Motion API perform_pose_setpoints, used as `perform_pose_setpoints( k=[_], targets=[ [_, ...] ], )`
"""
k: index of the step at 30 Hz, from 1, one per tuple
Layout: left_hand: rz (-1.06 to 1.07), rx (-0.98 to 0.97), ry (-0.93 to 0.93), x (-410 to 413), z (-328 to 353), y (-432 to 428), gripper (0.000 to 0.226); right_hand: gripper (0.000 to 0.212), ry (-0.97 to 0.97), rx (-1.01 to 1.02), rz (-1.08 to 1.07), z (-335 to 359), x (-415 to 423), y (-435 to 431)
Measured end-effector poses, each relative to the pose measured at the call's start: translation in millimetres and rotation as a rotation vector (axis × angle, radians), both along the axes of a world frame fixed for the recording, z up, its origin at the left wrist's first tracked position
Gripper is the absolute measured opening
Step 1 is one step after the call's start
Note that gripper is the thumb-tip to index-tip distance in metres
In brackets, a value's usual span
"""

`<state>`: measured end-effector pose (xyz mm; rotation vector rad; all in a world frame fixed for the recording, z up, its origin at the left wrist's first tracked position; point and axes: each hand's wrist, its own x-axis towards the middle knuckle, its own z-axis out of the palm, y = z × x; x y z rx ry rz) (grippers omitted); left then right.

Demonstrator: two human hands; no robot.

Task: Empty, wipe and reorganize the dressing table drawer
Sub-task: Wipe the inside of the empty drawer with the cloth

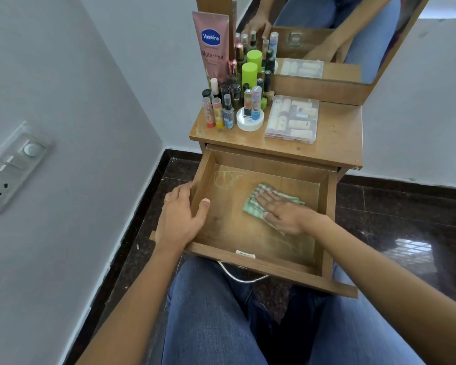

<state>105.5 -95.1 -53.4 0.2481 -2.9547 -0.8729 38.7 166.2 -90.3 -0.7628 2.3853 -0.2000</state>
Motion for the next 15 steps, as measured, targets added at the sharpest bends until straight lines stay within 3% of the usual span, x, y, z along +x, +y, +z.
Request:
perform_pose_setpoints(
  k=[9, 15],
  targets=[
    [0.01, -0.049, 0.022, 0, 3, 5, 0.052, 0.059, 0.031, 0.006, -0.086, 0, -36, -61],
    [0.018, -0.022, 0.016, 1, 6, 5, 0.051, 0.063, 0.068, -0.027, 0.082, -6, -9, -73]
  ],
)
